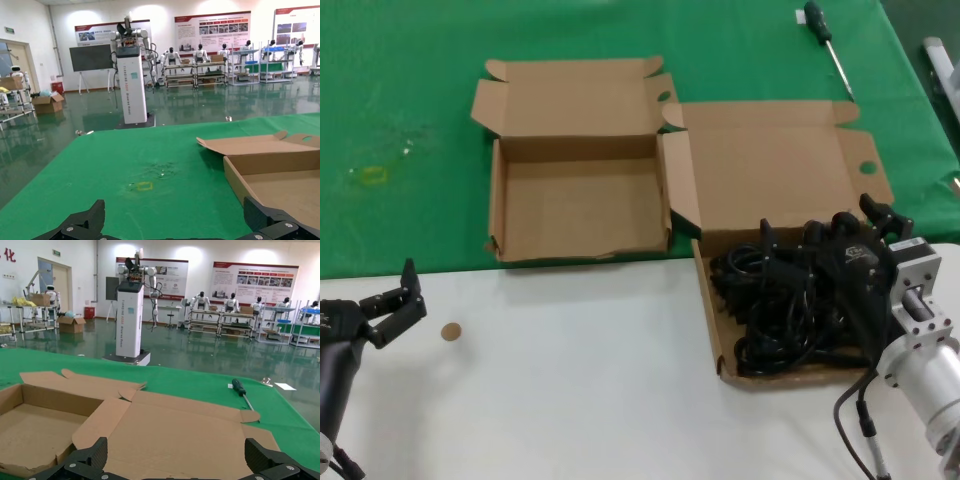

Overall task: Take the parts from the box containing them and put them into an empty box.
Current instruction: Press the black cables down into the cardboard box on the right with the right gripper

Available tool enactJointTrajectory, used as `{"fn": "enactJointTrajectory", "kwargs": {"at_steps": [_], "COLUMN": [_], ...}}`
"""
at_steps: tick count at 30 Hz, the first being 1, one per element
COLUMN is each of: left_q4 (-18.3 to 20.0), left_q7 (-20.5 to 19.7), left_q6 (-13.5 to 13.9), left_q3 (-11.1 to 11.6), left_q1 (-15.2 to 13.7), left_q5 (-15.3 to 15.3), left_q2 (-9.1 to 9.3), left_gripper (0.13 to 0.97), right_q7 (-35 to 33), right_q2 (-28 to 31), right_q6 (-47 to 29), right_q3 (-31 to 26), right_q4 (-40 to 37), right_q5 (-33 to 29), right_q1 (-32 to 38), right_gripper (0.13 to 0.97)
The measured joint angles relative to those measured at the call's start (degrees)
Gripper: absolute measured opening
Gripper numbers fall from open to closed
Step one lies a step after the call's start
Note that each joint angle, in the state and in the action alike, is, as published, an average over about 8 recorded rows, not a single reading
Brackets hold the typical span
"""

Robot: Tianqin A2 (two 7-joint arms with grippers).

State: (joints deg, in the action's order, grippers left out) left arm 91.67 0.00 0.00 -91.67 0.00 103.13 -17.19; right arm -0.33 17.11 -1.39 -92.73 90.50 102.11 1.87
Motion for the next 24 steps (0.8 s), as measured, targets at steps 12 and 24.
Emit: {"fn": "enactJointTrajectory", "kwargs": {"at_steps": [12, 24], "left_q4": [0.00, 0.00], "left_q7": [0.00, 0.00], "left_q6": [0.00, 0.00], "left_q3": [0.00, 0.00], "left_q1": [0.00, 0.00], "left_q5": [0.00, 0.00], "left_q2": [0.00, 0.00], "left_gripper": [0.966, 0.966], "right_q7": [0.00, 0.00], "right_q2": [0.00, 0.00], "right_q6": [0.00, 0.00], "right_q3": [0.00, 0.00], "right_q4": [0.00, 0.00], "right_q5": [0.00, 0.00], "right_q1": [0.00, 0.00], "right_gripper": [0.966, 0.966]}}
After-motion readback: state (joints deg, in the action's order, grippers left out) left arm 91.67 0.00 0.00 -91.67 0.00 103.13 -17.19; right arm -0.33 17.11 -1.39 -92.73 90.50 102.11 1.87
